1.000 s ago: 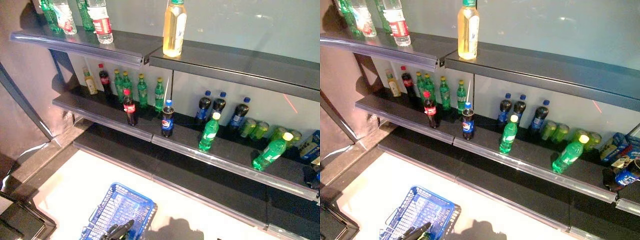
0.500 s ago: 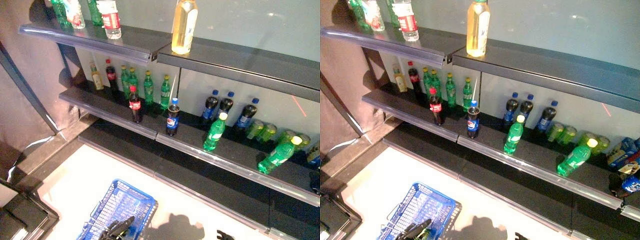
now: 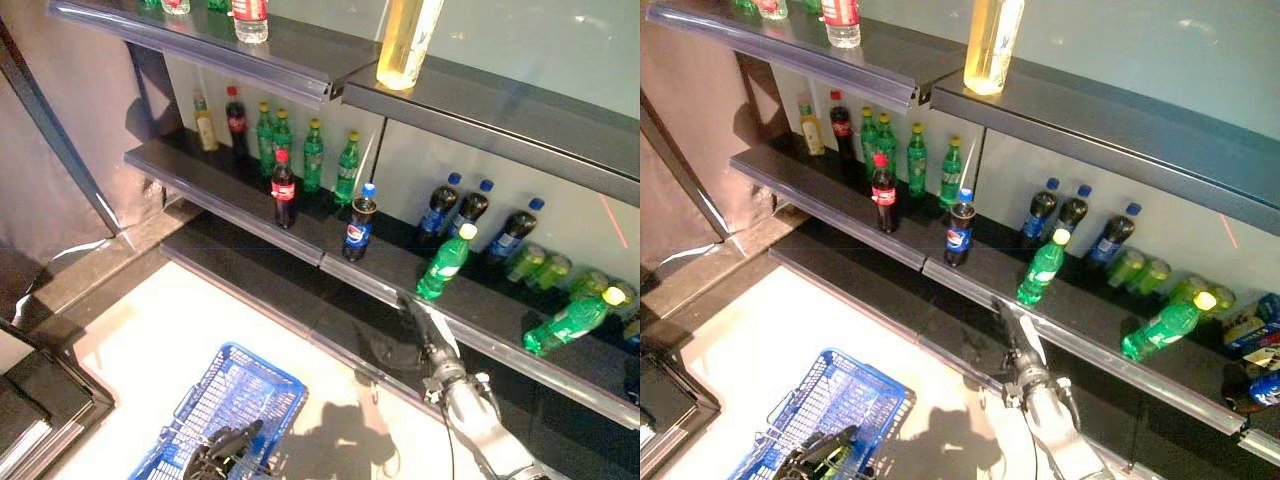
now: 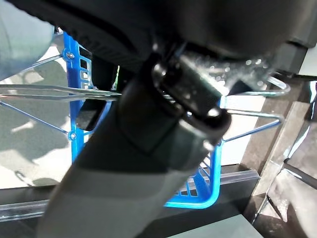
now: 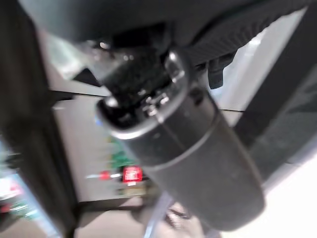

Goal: Pick up the drink and place into the basket.

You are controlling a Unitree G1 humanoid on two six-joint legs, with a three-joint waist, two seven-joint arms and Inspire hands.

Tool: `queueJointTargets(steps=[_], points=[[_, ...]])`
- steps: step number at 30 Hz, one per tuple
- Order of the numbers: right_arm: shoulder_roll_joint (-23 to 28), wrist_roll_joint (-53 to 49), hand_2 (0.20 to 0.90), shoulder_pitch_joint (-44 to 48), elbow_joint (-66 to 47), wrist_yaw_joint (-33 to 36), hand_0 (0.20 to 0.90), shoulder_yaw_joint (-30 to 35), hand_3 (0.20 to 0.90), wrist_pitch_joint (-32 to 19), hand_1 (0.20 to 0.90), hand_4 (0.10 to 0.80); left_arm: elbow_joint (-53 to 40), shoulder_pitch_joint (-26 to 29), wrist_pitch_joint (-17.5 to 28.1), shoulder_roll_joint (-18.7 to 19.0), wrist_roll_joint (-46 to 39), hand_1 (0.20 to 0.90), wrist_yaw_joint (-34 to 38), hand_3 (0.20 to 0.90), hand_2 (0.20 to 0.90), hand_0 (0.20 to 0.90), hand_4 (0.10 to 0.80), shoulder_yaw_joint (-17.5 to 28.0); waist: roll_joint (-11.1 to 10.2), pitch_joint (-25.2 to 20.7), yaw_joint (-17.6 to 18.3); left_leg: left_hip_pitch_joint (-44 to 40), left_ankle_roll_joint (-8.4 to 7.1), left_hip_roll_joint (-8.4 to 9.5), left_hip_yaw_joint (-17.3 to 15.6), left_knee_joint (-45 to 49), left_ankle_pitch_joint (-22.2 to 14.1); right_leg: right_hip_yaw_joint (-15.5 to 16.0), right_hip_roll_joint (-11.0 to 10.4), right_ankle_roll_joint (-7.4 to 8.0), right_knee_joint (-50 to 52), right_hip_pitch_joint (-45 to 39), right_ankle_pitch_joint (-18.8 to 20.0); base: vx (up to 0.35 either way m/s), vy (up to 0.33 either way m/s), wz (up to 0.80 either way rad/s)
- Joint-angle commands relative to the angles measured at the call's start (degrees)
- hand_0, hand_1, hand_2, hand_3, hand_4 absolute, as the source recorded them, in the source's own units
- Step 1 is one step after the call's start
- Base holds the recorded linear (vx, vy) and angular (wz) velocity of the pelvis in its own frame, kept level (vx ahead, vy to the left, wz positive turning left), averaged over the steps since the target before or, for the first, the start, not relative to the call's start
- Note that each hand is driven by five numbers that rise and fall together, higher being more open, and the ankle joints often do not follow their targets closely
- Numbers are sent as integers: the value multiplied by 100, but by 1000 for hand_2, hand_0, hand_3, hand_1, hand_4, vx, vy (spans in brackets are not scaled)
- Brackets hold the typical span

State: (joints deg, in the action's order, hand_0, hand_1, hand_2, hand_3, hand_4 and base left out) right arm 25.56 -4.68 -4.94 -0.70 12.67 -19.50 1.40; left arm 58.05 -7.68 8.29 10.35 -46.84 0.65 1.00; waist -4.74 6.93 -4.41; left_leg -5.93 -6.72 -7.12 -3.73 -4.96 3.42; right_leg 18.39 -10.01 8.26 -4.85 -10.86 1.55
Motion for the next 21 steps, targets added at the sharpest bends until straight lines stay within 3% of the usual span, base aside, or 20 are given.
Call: queueJointTargets(steps=[1, 3, 9, 14, 21], points=[[404, 223, 900, 504, -998, 925, 900, 687, 900, -825, 900, 800, -20, -66, 550, -86, 274, 300, -205, 200, 300, 300, 100, -149, 291, -18, -59, -139, 72, -173, -308, 136, -316, -76, -301, 98, 630, 313, -163, 44, 32, -3], [436, 209, 900, 538, -1103, 1043, 900, 779, 900, -838, 900, 800, -9, -93, 579, -113, 276, 300, -219, 200, 300, 300, 100, -135, 311, -9, -56, -127, 73, -177, -320, 185, -336, -82, -311, 93, 655, 334, -169, 26, 33, -3], [678, 398, 900, 773, -1931, 2675, 900, 1576, 900, -987, 900, 800, -3, -454, 743, -275, 411, 300, -384, 200, 300, 300, 100, -58, 522, 5, -19, -70, 139, -143, -428, 429, -497, -80, -416, 89, 886, 501, -269, 50, 72, -5], [798, 154, 900, 761, -2049, 2970, 900, 1823, 900, -877, 900, 800, 9, -522, 753, -244, 514, 300, -442, 200, 300, 300, 100, -151, 587, 49, -8, -4, 164, -98, -397, 555, -528, -41, -444, 59, 1188, 620, -396, 60, 57, -5], [931, -261, 900, 987, -1937, 3342, 900, 1869, 900, -864, 900, 800, -424, -396, 678, -165, 167, 300, -322, 200, 300, 300, 100, -503, 689, 547, 20, 615, 203, 76, -112, 1333, -616, -152, -459, -180, 2365, 1323, -832, 11, 91, 4]])
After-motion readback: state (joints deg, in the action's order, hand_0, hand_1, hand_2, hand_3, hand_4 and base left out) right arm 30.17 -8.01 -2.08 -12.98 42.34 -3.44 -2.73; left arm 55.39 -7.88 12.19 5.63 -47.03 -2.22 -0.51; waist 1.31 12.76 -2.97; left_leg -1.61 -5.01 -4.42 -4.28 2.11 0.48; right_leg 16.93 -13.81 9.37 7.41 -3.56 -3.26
